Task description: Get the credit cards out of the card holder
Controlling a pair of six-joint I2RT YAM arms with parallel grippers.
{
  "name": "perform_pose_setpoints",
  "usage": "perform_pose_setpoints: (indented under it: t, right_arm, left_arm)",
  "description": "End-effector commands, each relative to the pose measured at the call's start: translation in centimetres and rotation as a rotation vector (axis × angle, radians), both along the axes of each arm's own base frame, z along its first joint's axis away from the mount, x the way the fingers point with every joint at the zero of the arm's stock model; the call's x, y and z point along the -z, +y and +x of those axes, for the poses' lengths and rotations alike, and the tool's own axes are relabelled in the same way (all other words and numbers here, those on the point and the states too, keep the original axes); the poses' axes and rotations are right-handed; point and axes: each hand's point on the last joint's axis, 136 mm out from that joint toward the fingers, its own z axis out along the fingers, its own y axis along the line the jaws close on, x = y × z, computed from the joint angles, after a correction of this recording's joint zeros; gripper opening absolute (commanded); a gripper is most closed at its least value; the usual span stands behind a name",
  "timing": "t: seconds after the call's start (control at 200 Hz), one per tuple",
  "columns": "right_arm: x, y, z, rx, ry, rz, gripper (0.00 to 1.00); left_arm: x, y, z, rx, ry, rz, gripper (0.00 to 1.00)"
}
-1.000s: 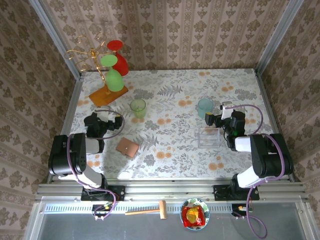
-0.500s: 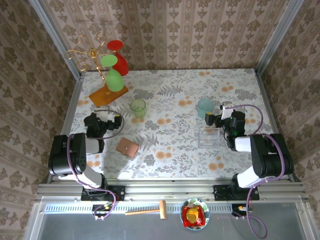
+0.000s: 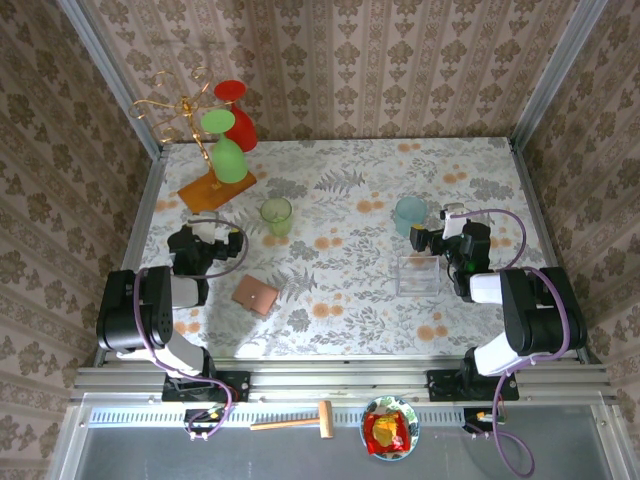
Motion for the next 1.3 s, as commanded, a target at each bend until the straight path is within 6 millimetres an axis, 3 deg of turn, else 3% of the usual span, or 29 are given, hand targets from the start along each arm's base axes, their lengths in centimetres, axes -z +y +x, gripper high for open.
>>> perform_pose_setpoints:
  t: [0.0, 0.28, 0.71, 0.965, 1.295]
  right_arm:
    - [-0.8, 0.0, 0.1, -0.006, -0.021, -0.015, 1.0]
    - [-1.1, -0.1, -0.2, 0.012, -0.033, -0.028, 1.0]
    - [-3.8, 0.4, -1.7, -0.007, 0.062, -0.027, 1.0]
    - [-4.6, -0.2, -4.2, 0.064, 0.216, 0.041, 1.0]
    - [-4.9, -0.8, -7.9, 0.167, 0.395, 0.137, 1.0]
  left_arm:
    - [-1.2, 0.7, -0.2, -0.038, -0.03, -0.012, 1.0]
    - [-2.6, 0.7, -0.6, -0.039, -0.029, -0.01, 1.0]
    - [-5.6, 1.3, -1.4, -0.13, 0.013, -0.029, 1.0]
    - [-8.1, 2.7, -3.6, -0.252, 0.056, -0.133, 1.0]
    - [-11.1, 1.4, -7.6, -0.217, 0.139, -0.23, 1.0]
